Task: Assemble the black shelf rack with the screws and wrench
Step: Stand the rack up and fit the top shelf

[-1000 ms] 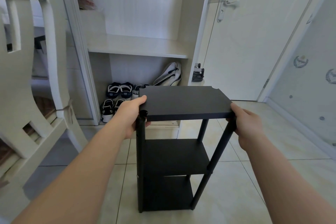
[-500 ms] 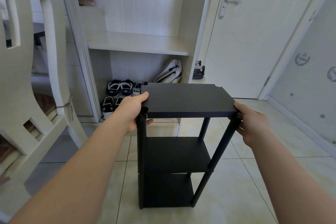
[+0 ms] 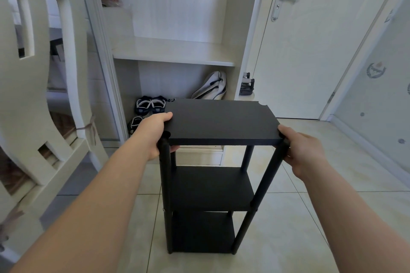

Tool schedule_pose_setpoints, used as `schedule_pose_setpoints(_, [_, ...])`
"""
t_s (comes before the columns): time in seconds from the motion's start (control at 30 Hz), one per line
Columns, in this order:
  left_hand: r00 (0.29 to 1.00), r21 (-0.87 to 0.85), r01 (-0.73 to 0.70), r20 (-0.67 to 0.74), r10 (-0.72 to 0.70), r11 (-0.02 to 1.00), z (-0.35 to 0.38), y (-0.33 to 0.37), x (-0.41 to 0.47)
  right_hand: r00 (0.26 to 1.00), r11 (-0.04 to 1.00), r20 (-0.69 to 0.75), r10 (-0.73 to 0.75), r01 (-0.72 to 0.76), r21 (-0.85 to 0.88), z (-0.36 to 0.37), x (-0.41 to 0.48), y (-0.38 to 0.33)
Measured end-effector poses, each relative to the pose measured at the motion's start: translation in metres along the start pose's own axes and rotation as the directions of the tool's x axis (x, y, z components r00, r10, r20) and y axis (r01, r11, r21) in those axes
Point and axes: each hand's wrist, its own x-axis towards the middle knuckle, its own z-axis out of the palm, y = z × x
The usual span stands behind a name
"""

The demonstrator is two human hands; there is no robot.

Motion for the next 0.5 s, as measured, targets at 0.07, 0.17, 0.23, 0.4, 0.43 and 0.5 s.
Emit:
schedule_pose_setpoints(0.07, [1.0, 0.012, 0.0, -0.012, 0.0, 1.0, 0.0001, -0.001, -0.0003, 1.0, 1.0, -0.01, 0.015, -0.015, -0.014, 0.0014, -0.0024, -0.0012])
schedule_pose_setpoints(0.17, [0.999, 0.044, -0.011, -0.03, 0.013, 0.999, 0.0022, -0.0018, -0.0006, 0.999, 1.0, -0.042, 0.025, -0.026, -0.013, 0.0034, -0.006, -0.0026])
schedule_pose_setpoints(0.23, [0.999, 0.053, -0.007, -0.04, 0.009, 0.999, 0.0029, -0.0013, -0.0009, 0.998, 1.0, -0.052, 0.026, -0.027, -0.009, 0.0039, -0.0074, -0.0033])
schedule_pose_setpoints(0.4, [0.999, 0.07, -0.005, -0.049, 0.009, 0.998, 0.0046, -0.001, -0.0011, 0.997, 0.999, -0.067, 0.041, -0.042, -0.012, 0.0034, -0.0068, -0.0045])
schedule_pose_setpoints(0.43, [0.999, 0.071, -0.007, -0.051, 0.01, 0.997, 0.0051, -0.0008, -0.0012, 0.997, 0.999, -0.071, 0.043, -0.044, -0.012, 0.0033, -0.0063, -0.0046])
schedule_pose_setpoints(0.5, [0.998, 0.07, 0.002, -0.055, 0.002, 0.998, 0.0056, -0.0005, -0.002, 0.997, 0.999, -0.069, 0.039, -0.04, -0.013, 0.0031, -0.0049, -0.0047])
